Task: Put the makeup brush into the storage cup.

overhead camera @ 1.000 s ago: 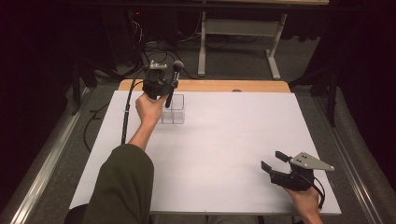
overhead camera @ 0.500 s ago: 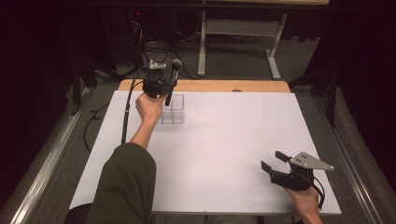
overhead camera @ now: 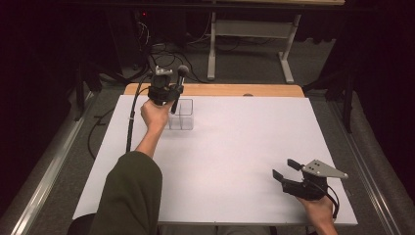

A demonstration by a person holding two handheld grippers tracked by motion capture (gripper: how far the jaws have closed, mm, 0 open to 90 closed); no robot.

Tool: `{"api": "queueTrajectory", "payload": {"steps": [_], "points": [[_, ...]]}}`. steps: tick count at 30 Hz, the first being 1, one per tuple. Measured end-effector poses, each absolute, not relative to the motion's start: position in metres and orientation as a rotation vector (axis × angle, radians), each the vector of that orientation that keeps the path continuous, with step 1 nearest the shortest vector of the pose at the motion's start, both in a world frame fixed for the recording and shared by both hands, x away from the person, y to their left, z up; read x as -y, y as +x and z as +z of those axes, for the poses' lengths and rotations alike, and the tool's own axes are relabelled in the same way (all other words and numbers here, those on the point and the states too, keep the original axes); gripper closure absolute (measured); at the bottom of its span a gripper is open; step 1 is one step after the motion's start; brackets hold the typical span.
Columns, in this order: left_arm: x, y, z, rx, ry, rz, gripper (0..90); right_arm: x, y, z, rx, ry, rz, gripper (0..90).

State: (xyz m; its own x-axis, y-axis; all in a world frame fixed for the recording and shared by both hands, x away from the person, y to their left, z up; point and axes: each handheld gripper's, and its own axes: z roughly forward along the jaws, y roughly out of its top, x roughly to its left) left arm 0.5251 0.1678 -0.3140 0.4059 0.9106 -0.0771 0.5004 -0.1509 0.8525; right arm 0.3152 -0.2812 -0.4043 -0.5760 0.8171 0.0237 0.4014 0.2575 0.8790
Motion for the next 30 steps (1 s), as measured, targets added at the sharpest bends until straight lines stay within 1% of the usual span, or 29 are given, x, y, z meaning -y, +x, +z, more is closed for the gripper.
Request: {"api": "queueTrajectory", "payload": {"steps": [7, 19, 30], "points": [[-0.17, 0.519, -0.314, -1.221, 1.821, 0.599, 71.5, 0.279, 0.315, -0.405, -2.101, 1.105, 1.257, 31.9], [-0.175, 0.515, -0.324, -1.24, 1.873, 0.594, 71.6, 0.277, 0.317, -0.407, -2.114, 1.101, 1.236, 32.1], [-0.179, 0.515, -0.326, -1.262, 1.873, 0.573, 71.5, 0.277, 0.316, -0.407, -2.115, 1.103, 1.231, 32.2]]}}
